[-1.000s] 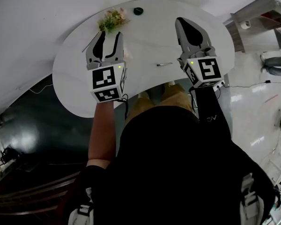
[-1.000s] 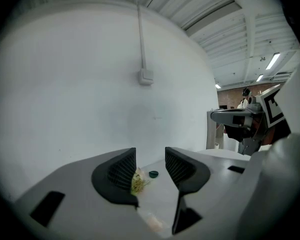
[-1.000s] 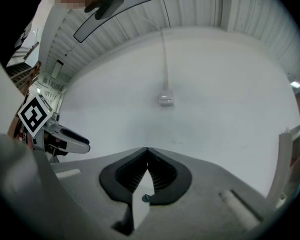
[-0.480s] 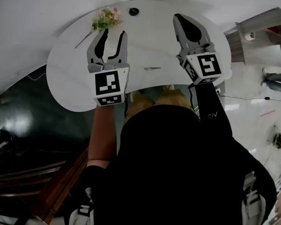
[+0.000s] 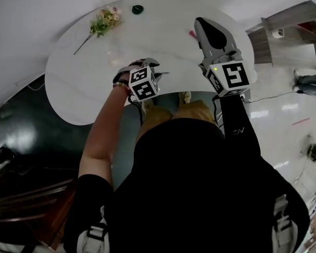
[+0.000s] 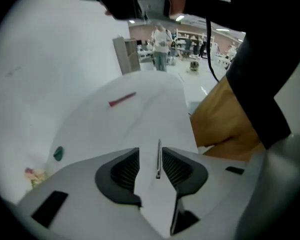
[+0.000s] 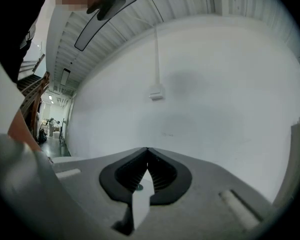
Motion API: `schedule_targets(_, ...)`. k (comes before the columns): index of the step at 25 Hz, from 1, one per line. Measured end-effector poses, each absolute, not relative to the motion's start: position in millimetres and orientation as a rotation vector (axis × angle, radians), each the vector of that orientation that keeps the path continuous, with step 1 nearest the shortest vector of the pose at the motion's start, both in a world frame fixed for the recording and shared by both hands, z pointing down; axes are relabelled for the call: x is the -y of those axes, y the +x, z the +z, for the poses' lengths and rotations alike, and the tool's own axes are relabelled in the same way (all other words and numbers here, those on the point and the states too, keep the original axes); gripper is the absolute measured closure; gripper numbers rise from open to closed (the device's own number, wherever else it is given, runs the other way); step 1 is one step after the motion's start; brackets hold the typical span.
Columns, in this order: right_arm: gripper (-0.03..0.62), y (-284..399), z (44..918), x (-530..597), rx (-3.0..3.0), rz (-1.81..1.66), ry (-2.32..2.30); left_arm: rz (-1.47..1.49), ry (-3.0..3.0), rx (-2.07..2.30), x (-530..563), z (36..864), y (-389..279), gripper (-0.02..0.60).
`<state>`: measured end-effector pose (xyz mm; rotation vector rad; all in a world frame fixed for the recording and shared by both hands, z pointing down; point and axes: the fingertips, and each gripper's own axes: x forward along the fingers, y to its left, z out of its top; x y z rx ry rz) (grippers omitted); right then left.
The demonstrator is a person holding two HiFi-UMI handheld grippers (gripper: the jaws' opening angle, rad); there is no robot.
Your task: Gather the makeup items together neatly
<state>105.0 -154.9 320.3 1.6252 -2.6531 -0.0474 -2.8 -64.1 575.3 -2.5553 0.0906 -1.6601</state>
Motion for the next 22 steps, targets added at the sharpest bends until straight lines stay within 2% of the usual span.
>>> schedule_targets(4,0.589,117.0,326.3,151.9,2.620,-0.058,1.622,-1.846,-2.411,0.070,58.2,626.7,-18.6,0.460)
schedule_targets(7,0.589,125.0,331.5,150.3,2.605,-0.047,1.626,-1.906,-2.329,0.130,58.1,645.0,-28.3,0.546)
schedule_targets(13,0.589,136.2,337.0,154.1,2.584,-0.023,1.653,-1.915,-2.368,0.181,62.0,640.4,-22.8,0.548)
schedule_targets(17,0.589,133.7,335.4,155.7,2.595,-0.013,1.665,-1.802,-2.528,-0.052,77.0,611.1,-10.7,0.548)
schedule_targets(22,0.589,120.1,317.1,167.7,2.643,-0.070,1.633,-1.506,-2.742,-0.644,122.6,534.1,-4.0,0.548)
